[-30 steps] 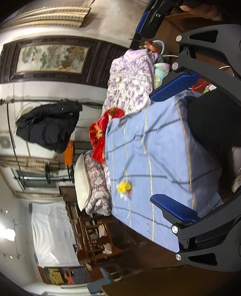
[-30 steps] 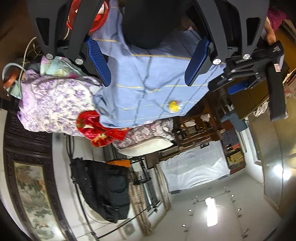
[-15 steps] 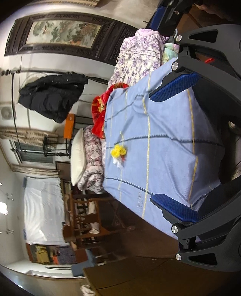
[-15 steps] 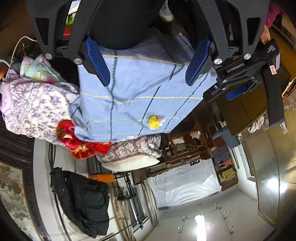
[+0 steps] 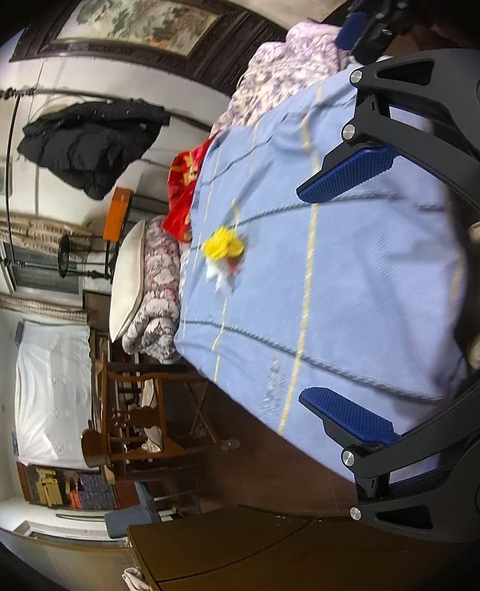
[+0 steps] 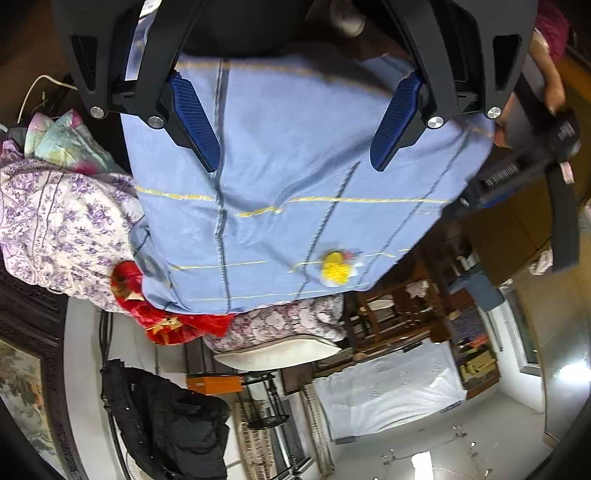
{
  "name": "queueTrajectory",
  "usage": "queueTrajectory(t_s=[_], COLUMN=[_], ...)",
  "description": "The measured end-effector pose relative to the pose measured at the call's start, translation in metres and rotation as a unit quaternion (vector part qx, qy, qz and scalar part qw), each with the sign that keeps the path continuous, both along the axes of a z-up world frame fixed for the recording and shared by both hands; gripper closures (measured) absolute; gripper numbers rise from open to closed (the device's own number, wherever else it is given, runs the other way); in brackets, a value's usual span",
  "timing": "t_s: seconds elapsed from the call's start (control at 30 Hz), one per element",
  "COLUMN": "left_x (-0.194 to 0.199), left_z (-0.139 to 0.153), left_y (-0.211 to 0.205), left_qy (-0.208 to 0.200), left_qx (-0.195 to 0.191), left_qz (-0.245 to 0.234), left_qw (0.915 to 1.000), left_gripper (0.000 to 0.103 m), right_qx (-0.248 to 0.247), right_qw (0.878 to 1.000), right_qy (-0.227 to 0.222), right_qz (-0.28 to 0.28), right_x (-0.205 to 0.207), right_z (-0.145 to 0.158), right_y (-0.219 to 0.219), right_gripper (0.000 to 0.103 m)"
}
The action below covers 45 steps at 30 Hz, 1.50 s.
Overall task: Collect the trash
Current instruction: 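Move both open tools back over the bedspread toward the flower and tissue, then grasp the white tissue with the left tool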
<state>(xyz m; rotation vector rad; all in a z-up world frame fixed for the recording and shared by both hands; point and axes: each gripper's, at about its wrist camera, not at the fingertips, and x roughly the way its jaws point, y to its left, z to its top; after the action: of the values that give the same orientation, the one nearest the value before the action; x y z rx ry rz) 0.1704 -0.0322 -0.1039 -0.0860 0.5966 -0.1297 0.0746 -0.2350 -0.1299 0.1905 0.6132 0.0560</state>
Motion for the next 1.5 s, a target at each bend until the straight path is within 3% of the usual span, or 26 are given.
queueTrajectory(t_s=[0.17, 0.37, 0.57, 0.7, 0.8, 0.97, 1.07, 1.1, 1.13, 1.2, 1.3, 1.43, 1.5], left_x=[0.064, 0.133, 0.204, 0.235, 0.245, 0.235, 0.214, 0.206, 0.199, 0.194, 0.205, 0.227, 0.227], left_z=[0.008, 0.0, -0.024, -0.031, -0.034, -0.046, -0.046, -0.041, -0.034, -0.018, -0.015, -0.037, -0.042], left_y=[0.006, -0.001, 0.004, 0.01, -0.003, -0.052, -0.082, -0.09, -0.091, -0.085, -0.065, -0.044, -0.048], left_qy=[0.006, 0.011, 0.07, 0.105, 0.122, 0.134, 0.148, 0.143, 0.126, 0.089, 0.085, 0.151, 0.16], left_qx=[-0.001, -0.023, -0.018, -0.061, -0.056, 0.025, 0.003, -0.012, -0.021, -0.016, -0.024, -0.099, -0.088], left_qz=[0.029, 0.032, 0.037, 0.028, 0.013, -0.031, -0.145, -0.185, -0.201, -0.185, -0.132, -0.112, -0.114], left_qw=[0.9996, 0.9992, 0.9967, 0.9922, 0.9908, 0.9901, 0.9783, 0.9722, 0.9712, 0.9785, 0.9873, 0.977, 0.9765], left_gripper=[0.007, 0.007, 0.007, 0.007, 0.007, 0.007, 0.007, 0.007, 0.007, 0.007, 0.007, 0.007, 0.007], right_qx=[-0.021, -0.006, 0.022, 0.046, 0.049, 0.042, 0.049, 0.048, 0.048, 0.044, 0.044, 0.045, 0.044], right_qw=[0.999, 0.998, 0.997, 0.997, 0.997, 0.997, 0.996, 0.996, 0.996, 0.997, 0.997, 0.997, 0.997], right_qy=[-0.018, -0.019, -0.019, -0.002, -0.001, -0.001, -0.006, -0.007, -0.008, -0.012, -0.011, -0.008, -0.005], right_qz=[-0.035, -0.065, -0.067, -0.065, -0.064, -0.065, -0.069, -0.069, -0.069, -0.069, -0.066, -0.062, -0.062], right_x=[0.022, 0.033, 0.037, 0.042, 0.043, 0.043, 0.041, 0.04, 0.04, 0.038, 0.038, 0.039, 0.041], right_z=[-0.018, -0.045, -0.058, -0.064, -0.066, -0.067, -0.066, -0.066, -0.065, -0.064, -0.064, -0.064, -0.064], right_y=[-0.007, -0.018, -0.026, -0.033, -0.033, -0.029, -0.03, -0.03, -0.03, -0.029, -0.028, -0.026, -0.027], right_gripper=[0.021, 0.021, 0.021, 0.021, 0.021, 0.021, 0.021, 0.021, 0.021, 0.021, 0.021, 0.021, 0.021])
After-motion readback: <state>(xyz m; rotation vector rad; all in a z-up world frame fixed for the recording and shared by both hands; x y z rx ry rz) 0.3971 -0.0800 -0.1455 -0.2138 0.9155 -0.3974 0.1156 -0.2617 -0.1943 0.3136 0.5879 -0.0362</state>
